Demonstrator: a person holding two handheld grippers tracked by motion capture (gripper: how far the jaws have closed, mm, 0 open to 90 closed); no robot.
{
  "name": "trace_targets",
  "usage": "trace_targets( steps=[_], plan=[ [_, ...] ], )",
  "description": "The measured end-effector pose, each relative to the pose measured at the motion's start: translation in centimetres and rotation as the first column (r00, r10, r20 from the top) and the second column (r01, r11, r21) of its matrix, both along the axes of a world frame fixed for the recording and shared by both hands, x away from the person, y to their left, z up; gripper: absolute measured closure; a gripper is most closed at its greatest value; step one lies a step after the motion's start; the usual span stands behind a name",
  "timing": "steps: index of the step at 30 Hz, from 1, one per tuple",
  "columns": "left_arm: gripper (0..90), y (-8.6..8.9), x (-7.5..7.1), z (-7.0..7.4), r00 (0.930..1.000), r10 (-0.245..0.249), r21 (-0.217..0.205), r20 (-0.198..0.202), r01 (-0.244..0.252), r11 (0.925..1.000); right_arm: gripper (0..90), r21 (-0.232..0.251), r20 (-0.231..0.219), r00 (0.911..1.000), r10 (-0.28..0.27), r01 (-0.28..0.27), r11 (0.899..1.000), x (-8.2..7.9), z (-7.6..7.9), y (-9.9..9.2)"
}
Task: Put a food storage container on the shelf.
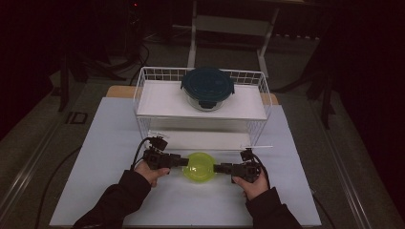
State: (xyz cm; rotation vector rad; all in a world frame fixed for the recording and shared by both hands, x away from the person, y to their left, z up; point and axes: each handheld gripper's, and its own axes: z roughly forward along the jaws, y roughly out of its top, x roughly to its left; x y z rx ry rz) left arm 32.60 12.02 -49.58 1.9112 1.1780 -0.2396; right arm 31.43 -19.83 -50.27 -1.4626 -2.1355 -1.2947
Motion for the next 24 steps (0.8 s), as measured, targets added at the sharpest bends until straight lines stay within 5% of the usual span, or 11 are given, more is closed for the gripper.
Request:
trace_targets(
  steps=[10, 24],
  plan=[
    [69.2, 0.1, -0.1, -0.9, 0.9983, -0.018, -0.071, -0.056, 0.014, 0.9974, 69.1, 0.064, -0.1, 0.995, 0.004, 0.003, 0.998, 0.4, -0.8, 0.4],
    [76.4, 0.3, -1.4, -0.4, 0.9957, -0.059, -0.09, -0.072, 0.052, 0.9946, 79.2, 0.074, -0.071, 0.9943, 0.08, -0.074, 0.994, -0.1, -0.6, 0.6]
  ],
)
